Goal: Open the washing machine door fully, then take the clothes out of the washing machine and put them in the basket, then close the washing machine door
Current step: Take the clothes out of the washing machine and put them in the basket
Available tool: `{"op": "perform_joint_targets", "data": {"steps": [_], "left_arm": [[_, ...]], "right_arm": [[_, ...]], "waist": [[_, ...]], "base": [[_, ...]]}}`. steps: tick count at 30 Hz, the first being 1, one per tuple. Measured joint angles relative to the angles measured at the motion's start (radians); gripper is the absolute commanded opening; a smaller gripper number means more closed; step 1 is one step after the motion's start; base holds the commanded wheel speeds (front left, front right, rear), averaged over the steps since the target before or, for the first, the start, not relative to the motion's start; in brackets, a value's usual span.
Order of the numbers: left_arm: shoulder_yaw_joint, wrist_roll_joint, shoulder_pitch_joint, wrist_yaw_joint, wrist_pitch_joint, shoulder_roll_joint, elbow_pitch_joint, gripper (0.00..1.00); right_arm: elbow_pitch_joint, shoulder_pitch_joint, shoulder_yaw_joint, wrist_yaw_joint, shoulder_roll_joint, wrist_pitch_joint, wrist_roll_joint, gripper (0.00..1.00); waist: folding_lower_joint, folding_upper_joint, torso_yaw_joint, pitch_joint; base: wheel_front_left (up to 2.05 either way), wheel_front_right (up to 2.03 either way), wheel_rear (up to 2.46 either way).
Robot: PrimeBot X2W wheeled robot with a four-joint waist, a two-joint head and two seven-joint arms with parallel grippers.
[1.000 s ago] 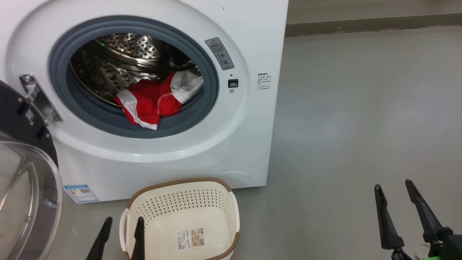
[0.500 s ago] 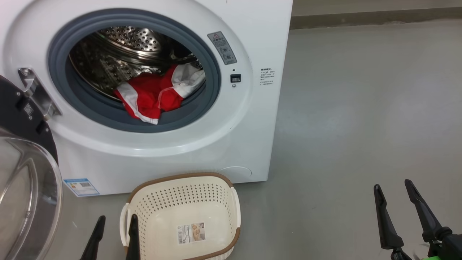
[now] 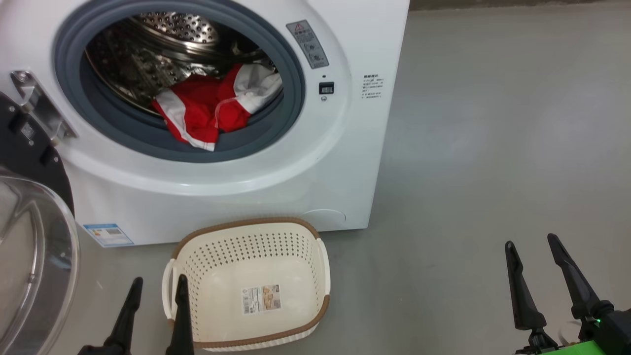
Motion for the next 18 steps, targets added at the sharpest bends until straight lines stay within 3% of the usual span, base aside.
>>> {"op": "perform_joint_targets", "data": {"steps": [18], "left_arm": [[-0.023,0.009,-0.202,0.0,0.001,-0.032,0.05,1.0]], "right_arm": [[-0.012,-0.089,0.014,0.0,-0.001,-0.002,-0.009,1.0]], "waist": [[0.0,0.0,0.012,0.159]], "base": [[0.0,0.0,0.0]]}}
